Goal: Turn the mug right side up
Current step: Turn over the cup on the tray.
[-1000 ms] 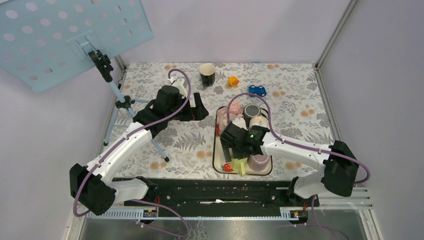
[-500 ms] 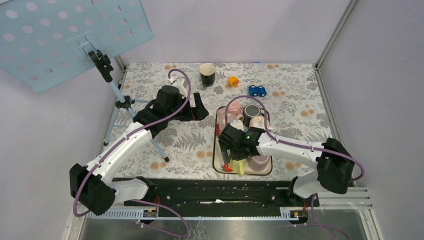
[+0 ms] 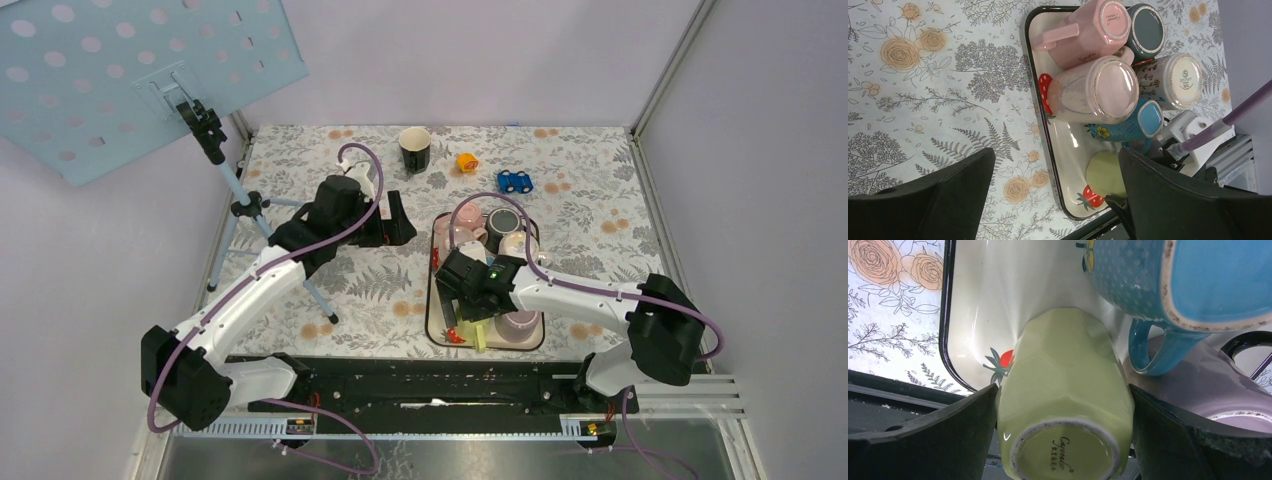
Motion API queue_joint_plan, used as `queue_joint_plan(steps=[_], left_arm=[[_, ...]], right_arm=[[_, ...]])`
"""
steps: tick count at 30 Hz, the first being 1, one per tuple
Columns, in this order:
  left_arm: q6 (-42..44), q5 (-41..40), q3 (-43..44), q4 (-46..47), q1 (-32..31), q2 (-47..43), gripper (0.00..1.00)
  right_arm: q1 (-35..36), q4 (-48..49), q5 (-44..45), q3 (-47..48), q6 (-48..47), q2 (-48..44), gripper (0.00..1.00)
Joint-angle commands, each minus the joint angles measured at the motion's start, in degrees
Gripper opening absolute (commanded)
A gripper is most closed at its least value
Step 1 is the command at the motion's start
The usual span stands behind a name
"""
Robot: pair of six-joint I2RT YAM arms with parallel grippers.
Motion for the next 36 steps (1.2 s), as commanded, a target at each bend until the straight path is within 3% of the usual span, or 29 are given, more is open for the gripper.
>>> queue_joint_plan(steps=[1, 14, 28, 36], left_arm=[[-0.61, -0.4, -0.72, 2.15, 0.1, -2.12, 0.99], [-3.62, 0.8, -2.47, 3.52, 0.16, -3.73, 0.99], [-3.88, 2.49, -3.2, 3.7, 0.16, -3.82, 0.99], [-4.09, 2.87, -3.96, 4.16, 0.16, -4.17, 0.99]], right_arm=[[0.59, -2.54, 1.19, 0.48, 1.93, 0.24, 1.0], [0.57, -7.44, 4.86, 4.45, 10.96, 2.43, 1.0], [0.57, -7.47, 4.81, 6.1, 11.51, 4.23, 0.99], [0.55, -7.05, 4.39, 5.46, 11.79, 3.94, 0.92]])
